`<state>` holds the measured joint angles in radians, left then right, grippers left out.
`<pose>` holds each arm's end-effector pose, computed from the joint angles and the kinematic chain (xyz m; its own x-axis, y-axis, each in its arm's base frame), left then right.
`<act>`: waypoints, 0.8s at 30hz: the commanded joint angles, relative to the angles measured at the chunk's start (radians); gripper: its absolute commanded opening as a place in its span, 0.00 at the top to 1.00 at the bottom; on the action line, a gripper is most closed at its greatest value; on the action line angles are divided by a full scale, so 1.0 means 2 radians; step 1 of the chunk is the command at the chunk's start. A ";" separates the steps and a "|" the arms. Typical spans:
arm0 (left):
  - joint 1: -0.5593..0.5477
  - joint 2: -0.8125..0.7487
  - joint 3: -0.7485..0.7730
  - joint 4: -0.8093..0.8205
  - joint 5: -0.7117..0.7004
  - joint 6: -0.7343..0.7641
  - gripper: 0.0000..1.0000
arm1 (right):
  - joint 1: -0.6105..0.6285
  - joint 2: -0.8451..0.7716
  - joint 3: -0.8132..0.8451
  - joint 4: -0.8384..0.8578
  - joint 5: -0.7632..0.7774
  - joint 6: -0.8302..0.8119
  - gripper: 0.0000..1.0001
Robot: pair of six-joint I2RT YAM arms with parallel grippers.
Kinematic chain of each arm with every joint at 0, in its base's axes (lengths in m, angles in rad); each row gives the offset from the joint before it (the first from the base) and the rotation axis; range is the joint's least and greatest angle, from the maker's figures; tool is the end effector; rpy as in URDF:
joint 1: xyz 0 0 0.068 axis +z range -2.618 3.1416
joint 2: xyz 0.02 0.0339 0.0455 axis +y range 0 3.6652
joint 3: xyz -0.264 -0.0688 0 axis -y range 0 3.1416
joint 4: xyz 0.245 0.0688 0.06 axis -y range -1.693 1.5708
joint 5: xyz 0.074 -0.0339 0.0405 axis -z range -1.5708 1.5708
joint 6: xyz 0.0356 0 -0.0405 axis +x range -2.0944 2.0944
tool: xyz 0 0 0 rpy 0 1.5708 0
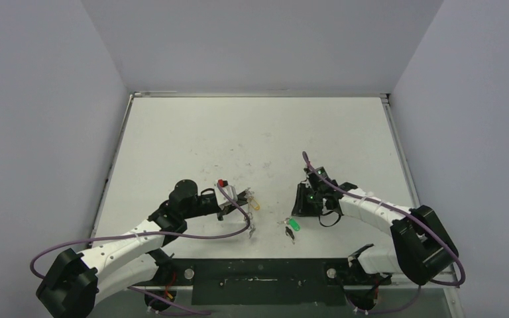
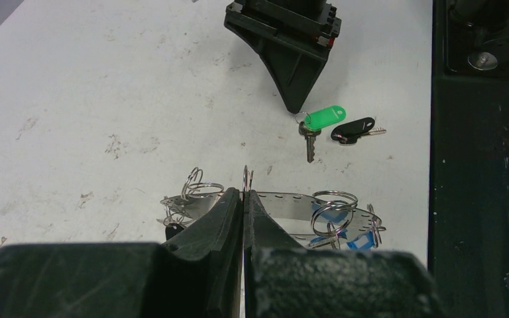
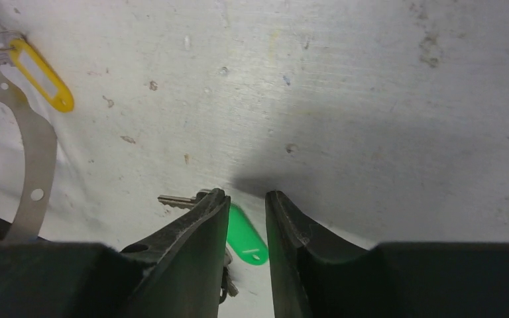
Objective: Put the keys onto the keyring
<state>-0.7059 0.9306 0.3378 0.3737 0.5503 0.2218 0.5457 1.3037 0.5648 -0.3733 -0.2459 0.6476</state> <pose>0.1408 -0.1445 0.2154 0.0457 0.2074 -0.9772 0.9547 0.2787 0.1038 0.1834 0.1215 0.1502 -0.9705 0.0952 -0.2214 -0.0126 0.8973 0.4411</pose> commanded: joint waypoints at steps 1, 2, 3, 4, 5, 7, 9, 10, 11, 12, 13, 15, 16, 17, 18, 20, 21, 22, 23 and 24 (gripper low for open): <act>-0.003 -0.002 0.016 0.003 -0.002 0.005 1.00 | -0.007 0.013 0.002 0.046 -0.055 0.011 0.70; -0.002 -0.002 0.016 0.003 -0.002 0.005 1.00 | -0.007 0.011 0.001 0.046 -0.054 0.012 0.68; -0.003 -0.001 0.016 0.004 -0.002 0.005 1.00 | -0.008 0.008 -0.001 0.046 -0.053 0.012 0.65; -0.003 -0.001 0.016 0.004 -0.001 0.006 1.00 | -0.008 0.005 -0.001 0.044 -0.052 0.012 0.63; -0.003 -0.001 0.017 0.004 -0.001 0.006 1.00 | -0.008 0.001 -0.002 0.041 -0.049 0.011 0.63; -0.002 0.000 0.017 0.005 0.000 0.005 1.00 | -0.009 -0.008 -0.002 0.034 -0.045 0.007 0.62; -0.003 0.001 0.016 0.005 0.001 0.005 1.00 | -0.009 -0.015 -0.001 0.027 -0.042 0.002 0.63; -0.003 0.001 0.016 0.004 0.001 0.005 1.00 | -0.008 -0.016 0.001 0.024 -0.041 -0.002 0.64; -0.003 0.000 0.016 0.005 0.001 0.005 1.00 | -0.008 -0.017 0.002 0.020 -0.040 -0.006 0.65; -0.002 0.000 0.016 0.004 0.000 0.004 1.00 | -0.008 -0.018 0.004 0.016 -0.038 -0.010 0.65; -0.002 0.000 0.015 0.005 0.001 0.003 1.00 | -0.008 -0.019 0.007 0.011 -0.037 -0.014 0.66; -0.002 -0.001 0.014 0.005 0.001 0.004 1.00 | -0.004 -0.020 0.011 0.001 -0.031 -0.023 0.66; -0.003 -0.001 0.013 0.005 0.001 0.003 1.00 | -0.001 -0.022 0.013 -0.002 -0.028 -0.027 0.66; -0.002 -0.002 0.013 0.005 0.001 0.003 1.00 | 0.003 -0.023 0.016 -0.008 -0.022 -0.032 0.66; -0.003 -0.001 0.013 0.005 0.001 0.003 1.00 | 0.009 -0.024 0.020 -0.016 -0.013 -0.035 0.66; -0.002 -0.002 0.012 0.005 0.000 0.002 1.00 | 0.028 -0.025 0.030 -0.030 0.013 -0.043 0.65; -0.003 -0.003 0.012 0.005 0.000 0.002 1.00 | 0.038 -0.026 0.035 -0.037 0.027 -0.045 0.64; -0.003 -0.003 0.012 0.005 0.000 0.002 1.00 | 0.048 -0.026 0.039 -0.043 0.040 -0.047 0.63; -0.002 -0.002 0.012 0.005 0.000 0.002 1.00 | 0.058 -0.026 0.044 -0.047 0.052 -0.047 0.62; -0.002 -0.003 0.012 0.005 0.000 0.002 1.00 | 0.068 -0.025 0.048 -0.050 0.063 -0.047 0.61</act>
<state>-0.7063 0.9306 0.3378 0.3737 0.5503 0.2222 0.6178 1.2831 0.5938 -0.4305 -0.2420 0.5819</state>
